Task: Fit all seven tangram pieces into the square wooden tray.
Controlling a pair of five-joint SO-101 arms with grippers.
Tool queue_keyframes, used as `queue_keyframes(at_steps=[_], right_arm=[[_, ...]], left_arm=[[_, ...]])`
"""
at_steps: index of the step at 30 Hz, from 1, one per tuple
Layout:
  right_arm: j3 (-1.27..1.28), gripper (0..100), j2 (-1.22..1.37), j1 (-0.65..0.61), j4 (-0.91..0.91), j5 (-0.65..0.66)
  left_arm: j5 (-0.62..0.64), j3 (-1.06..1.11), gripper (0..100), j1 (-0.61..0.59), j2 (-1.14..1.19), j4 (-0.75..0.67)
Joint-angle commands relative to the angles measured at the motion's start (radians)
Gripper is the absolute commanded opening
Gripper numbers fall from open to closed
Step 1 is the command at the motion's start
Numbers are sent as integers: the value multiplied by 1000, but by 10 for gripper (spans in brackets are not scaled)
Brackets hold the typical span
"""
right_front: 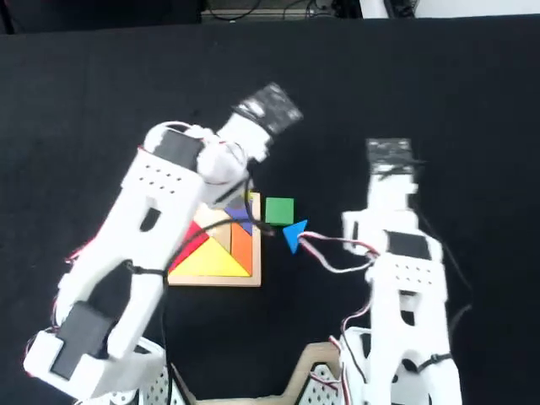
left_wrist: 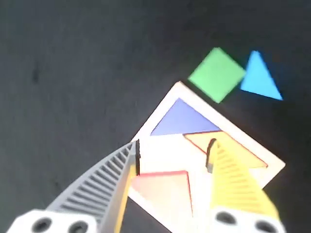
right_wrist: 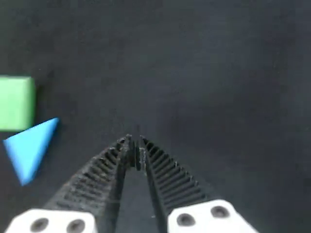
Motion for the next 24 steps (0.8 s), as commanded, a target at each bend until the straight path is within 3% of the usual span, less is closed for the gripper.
queue_keyframes(at_steps=[1,6,11,18,24], right_arm=[[-2,11,-24,178,-77,-15],[10,11,31,242,-132,-49],[-58,11,214,218,-160,-49],[-249,11,503,212,-94,-49],[-295,11,553,213,-60,-49]], left_arm=[[-123,25,250,44,-8,-80],[-281,31,251,79,103,-138],[-293,-143,251,85,341,-160],[-364,-392,251,157,580,-43],[-390,-489,251,170,698,-14]])
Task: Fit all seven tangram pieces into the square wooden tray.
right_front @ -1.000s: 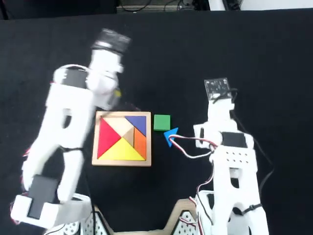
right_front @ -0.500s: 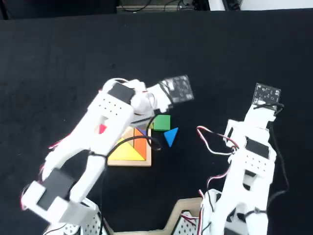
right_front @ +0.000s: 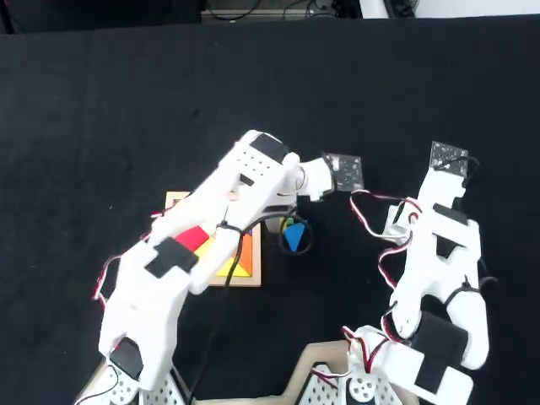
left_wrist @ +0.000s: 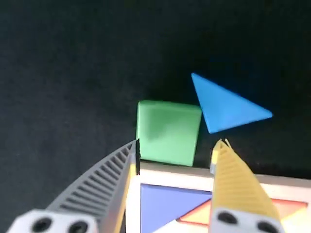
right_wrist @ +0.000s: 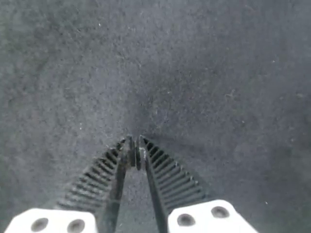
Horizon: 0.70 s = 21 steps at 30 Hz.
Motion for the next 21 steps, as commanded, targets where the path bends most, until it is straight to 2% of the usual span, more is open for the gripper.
queue_keyframes(at_steps=[1,14,18,21], right_arm=[[-59,11,4,-12,11,-8],[-59,11,4,-12,9,-6],[-59,11,4,-14,9,0],[-59,11,4,-17,11,28]], left_arm=[[-23,-87,251,7,31,9],[-51,-200,250,7,121,25],[-74,-242,251,16,118,124],[-100,-283,251,7,140,129]])
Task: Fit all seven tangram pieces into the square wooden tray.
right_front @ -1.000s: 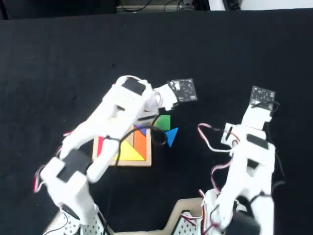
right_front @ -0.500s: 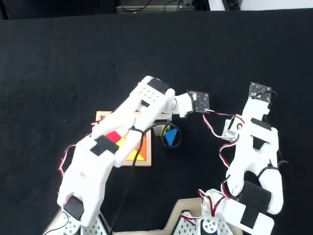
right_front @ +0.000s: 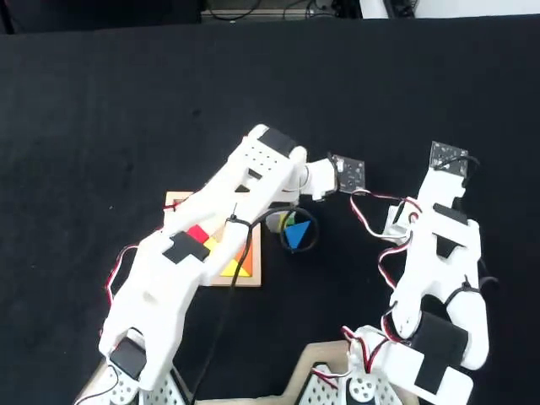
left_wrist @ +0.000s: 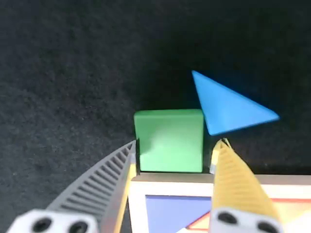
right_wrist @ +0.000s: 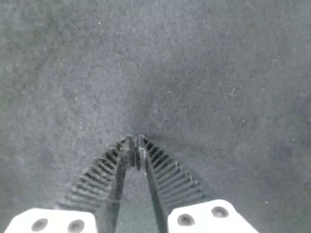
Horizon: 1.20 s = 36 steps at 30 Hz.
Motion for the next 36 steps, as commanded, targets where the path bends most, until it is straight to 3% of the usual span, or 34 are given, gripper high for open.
queue_keyframes(at_steps=[1,13,20,28,33,36], right_arm=[[-59,11,4,-17,9,17],[-58,11,4,-17,9,21],[-58,11,4,-18,9,21],[-58,11,4,-18,9,21],[-53,11,4,-20,8,23],[-53,11,4,-20,8,23]], left_arm=[[-23,-90,251,1,11,20],[-23,-202,243,2,137,87],[-20,-346,22,2,146,207],[-15,-398,28,12,130,229],[72,-591,29,-8,71,407],[279,-688,29,-45,41,431]])
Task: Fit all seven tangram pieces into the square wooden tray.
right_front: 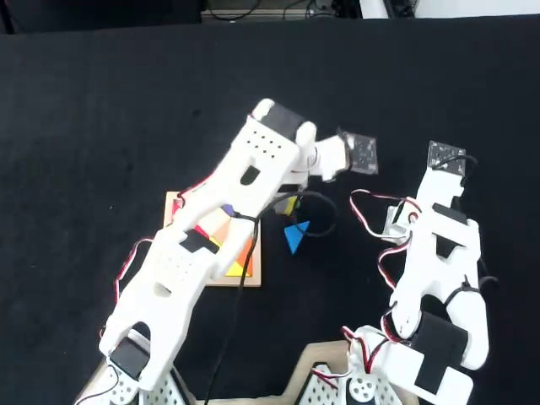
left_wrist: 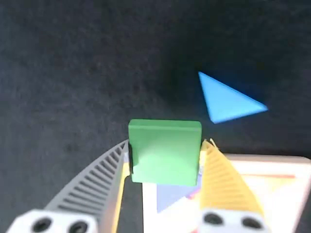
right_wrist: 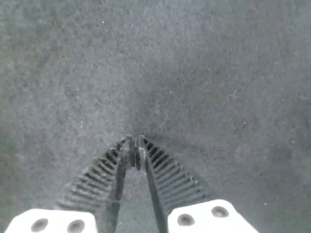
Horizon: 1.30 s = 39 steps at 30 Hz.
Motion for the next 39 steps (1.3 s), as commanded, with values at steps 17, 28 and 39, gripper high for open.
queue_keyframes(at_steps=[17,28,39], right_arm=[[-53,11,4,-18,9,9],[-53,11,4,-18,9,9],[-53,11,4,-18,9,9]], left_arm=[[597,504,29,-303,-543,32],[689,1291,29,-306,-954,-407],[638,1113,29,-343,-598,-442]])
